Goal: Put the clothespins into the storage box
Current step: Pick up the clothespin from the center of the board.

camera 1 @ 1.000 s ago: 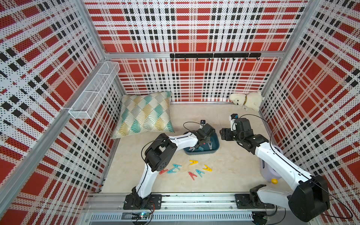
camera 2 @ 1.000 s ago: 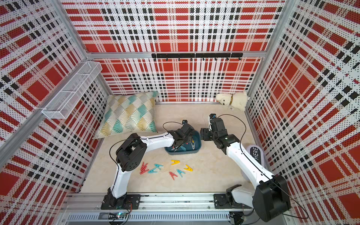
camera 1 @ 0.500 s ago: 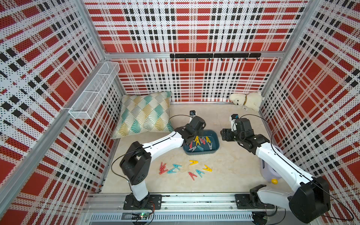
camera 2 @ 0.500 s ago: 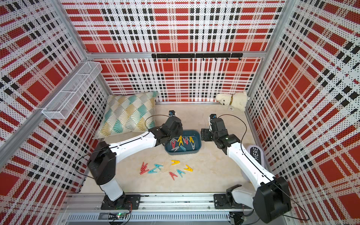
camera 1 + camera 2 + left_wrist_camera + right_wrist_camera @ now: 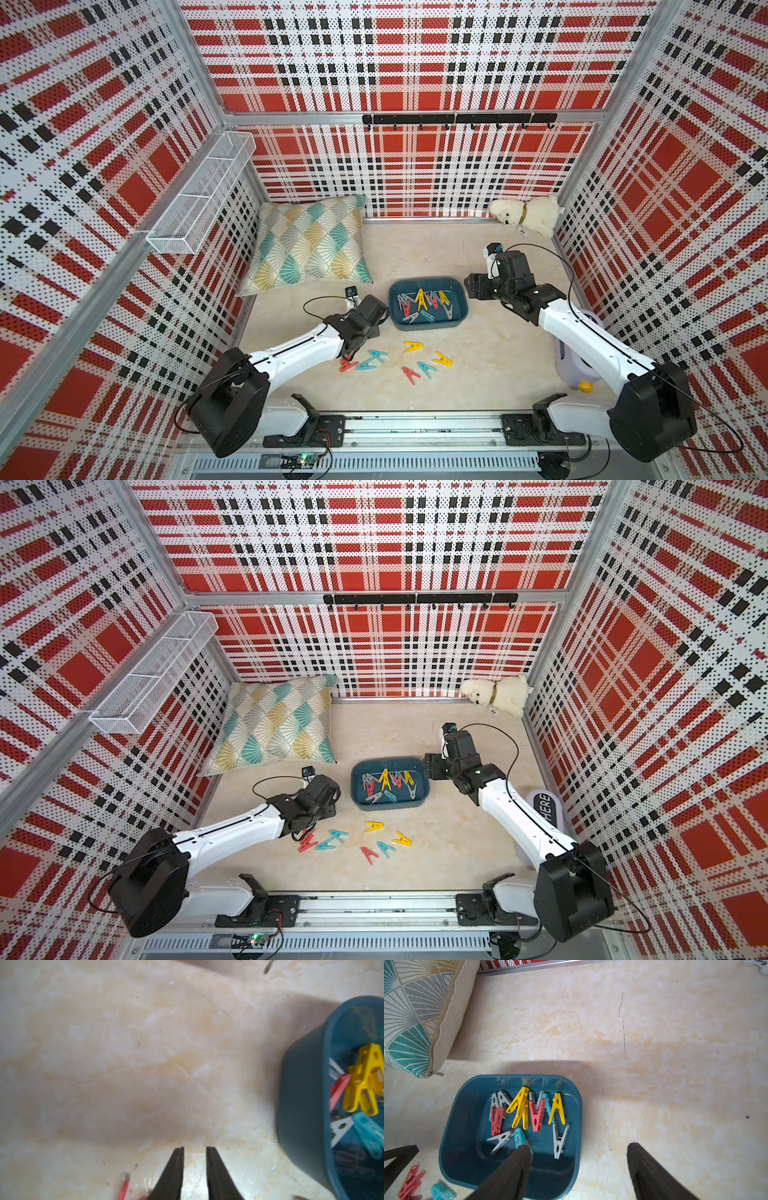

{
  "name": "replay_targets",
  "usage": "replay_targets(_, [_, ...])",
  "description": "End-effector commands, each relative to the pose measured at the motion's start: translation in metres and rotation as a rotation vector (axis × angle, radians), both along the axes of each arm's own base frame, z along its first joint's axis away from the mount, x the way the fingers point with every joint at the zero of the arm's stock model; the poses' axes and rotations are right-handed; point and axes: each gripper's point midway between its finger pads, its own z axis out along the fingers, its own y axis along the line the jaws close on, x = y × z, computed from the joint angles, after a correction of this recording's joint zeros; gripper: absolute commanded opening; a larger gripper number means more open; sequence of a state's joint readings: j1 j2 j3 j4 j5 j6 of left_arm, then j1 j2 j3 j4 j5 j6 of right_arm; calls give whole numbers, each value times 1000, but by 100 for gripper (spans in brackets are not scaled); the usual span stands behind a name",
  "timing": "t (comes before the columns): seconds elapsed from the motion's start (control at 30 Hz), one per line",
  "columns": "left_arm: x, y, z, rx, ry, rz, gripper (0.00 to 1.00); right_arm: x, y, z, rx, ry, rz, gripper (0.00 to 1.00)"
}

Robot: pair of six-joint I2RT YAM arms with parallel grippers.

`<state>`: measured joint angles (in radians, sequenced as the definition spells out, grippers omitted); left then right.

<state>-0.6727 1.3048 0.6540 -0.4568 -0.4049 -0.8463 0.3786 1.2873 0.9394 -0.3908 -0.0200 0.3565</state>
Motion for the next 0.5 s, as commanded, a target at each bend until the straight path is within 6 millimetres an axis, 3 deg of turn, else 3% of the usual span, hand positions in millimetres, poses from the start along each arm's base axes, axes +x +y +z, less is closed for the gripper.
replay_targets(0.0, [-14,21,-11,-8,27,91,27,1,10,0,22,-12,28,80])
replay_targets(0.2, [-34,34,-28,-48,68,165,27,1,16,0,34,-14,45,80])
replay_targets(0.47, [-43,43,-30,-12,76,190,28,1,20,-10,44,-2,52,80])
